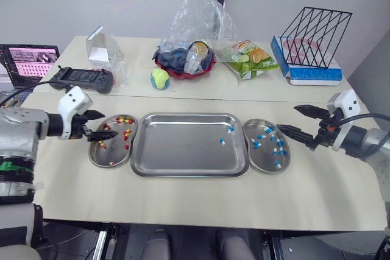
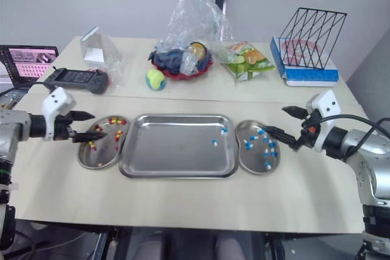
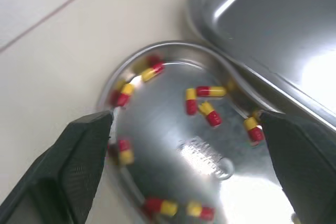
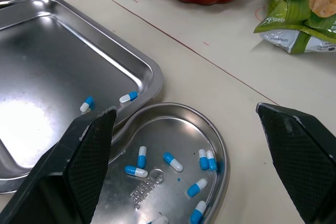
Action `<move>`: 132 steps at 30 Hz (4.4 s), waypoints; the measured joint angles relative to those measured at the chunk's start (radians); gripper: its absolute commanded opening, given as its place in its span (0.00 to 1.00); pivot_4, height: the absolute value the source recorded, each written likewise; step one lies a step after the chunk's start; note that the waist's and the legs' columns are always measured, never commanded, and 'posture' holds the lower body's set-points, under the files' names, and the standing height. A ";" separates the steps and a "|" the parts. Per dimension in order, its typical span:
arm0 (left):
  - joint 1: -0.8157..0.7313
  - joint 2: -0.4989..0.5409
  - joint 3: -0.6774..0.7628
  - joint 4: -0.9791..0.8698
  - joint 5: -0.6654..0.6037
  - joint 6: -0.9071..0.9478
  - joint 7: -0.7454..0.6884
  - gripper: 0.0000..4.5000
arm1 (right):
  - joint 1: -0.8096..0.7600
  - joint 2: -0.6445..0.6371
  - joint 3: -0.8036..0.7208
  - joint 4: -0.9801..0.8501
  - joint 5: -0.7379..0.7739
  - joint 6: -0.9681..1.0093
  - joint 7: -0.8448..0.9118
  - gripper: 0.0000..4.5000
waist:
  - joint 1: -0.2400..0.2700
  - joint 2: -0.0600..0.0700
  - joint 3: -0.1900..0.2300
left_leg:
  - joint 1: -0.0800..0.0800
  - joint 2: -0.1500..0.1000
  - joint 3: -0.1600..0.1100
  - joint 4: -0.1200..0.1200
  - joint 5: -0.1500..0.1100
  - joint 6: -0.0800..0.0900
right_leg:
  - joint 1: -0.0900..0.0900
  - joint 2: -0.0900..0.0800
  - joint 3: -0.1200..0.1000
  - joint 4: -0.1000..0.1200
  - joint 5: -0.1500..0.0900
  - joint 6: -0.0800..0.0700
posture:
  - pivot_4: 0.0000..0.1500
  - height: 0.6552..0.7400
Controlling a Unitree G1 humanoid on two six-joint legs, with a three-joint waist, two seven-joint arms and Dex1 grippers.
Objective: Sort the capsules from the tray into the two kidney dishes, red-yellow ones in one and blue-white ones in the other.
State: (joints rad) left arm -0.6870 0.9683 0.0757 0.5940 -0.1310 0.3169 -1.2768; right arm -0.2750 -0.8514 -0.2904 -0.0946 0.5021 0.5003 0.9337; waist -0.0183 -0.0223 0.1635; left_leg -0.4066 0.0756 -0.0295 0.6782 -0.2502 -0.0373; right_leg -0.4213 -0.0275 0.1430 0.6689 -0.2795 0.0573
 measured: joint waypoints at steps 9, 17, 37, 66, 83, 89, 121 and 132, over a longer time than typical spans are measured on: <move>0.093 0.112 0.217 0.154 -0.103 -0.119 0.005 0.99 | 0.011 0.000 -0.030 0.075 -0.011 -0.059 0.016 1.00 | -0.004 0.000 0.000 | 0.001 0.000 0.001 -0.001 0.000 0.000 | 0.000 0.000 0.000 0.000 0.000 0.000 | 1.00 0.73; 0.304 0.093 0.389 0.168 -0.217 -0.228 -0.010 0.99 | 0.009 -0.005 -0.052 0.208 -0.047 -0.163 0.055 1.00 | 0.004 0.001 0.000 | 0.001 0.001 0.002 -0.001 0.000 0.000 | 0.000 0.000 -0.001 0.001 0.000 -0.001 | 1.00 0.73; 0.500 0.029 0.503 0.099 -0.300 -0.295 0.021 0.99 | 0.001 -0.016 -0.088 0.458 -0.087 -0.334 0.087 1.00 | -0.010 0.001 0.000 | 0.003 0.001 0.003 -0.002 0.000 0.000 | -0.001 0.000 0.000 0.003 -0.001 -0.001 | 1.00 0.73; 0.639 0.025 0.454 -0.362 -0.432 -0.038 -0.125 0.99 | -0.020 0.139 0.102 -0.101 0.018 0.070 -0.112 1.00 | -0.031 0.001 0.001 | 0.002 0.003 0.002 -0.003 0.000 0.000 | -0.002 0.001 0.000 0.004 -0.002 -0.003 | 1.00 0.73; 0.755 -0.035 0.496 -0.533 -0.480 -0.012 -0.072 0.99 | -0.214 0.519 0.464 -0.178 -0.110 0.385 -0.537 1.00 | -0.041 0.000 0.001 | 0.000 0.004 0.002 -0.004 0.000 0.000 | -0.004 0.001 -0.003 0.005 -0.003 -0.005 | 1.00 0.73; 0.770 -0.035 0.498 -0.541 -0.481 -0.012 -0.065 0.99 | -0.213 0.527 0.484 -0.173 -0.174 0.429 -0.598 1.00 | -0.037 0.000 0.000 | 0.001 0.004 0.002 -0.004 0.000 0.000 | -0.004 0.002 -0.003 0.005 -0.003 -0.005 | 1.00 0.73; 0.749 -0.020 0.483 -0.513 -0.457 -0.012 -0.045 1.00 | -0.185 0.568 0.553 -0.224 -0.269 0.556 -0.649 0.01 | -0.049 -0.001 0.000 | 0.002 0.004 0.001 -0.008 0.000 0.000 | -0.004 0.002 -0.003 0.004 -0.004 -0.006 | 1.00 0.73; 0.687 -0.028 0.464 -0.479 -0.451 -0.059 -0.044 1.00 | -0.248 0.250 0.242 -0.111 -0.100 0.432 -0.321 0.01 | -0.041 -0.001 0.001 | 0.002 0.004 0.002 -0.010 0.000 0.000 | -0.003 0.001 -0.004 0.000 -0.004 -0.006 | 1.00 0.73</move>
State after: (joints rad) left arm 0.0003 0.9405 0.5394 0.1152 -0.5817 0.2583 -1.3206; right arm -0.5225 -0.6019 -0.0481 -0.2056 0.4024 0.9322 0.6125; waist -0.0589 -0.0230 0.1640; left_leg -0.4048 0.0793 -0.0279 0.6685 -0.2505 -0.0377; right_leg -0.4247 -0.0264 0.1394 0.6694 -0.2831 0.0515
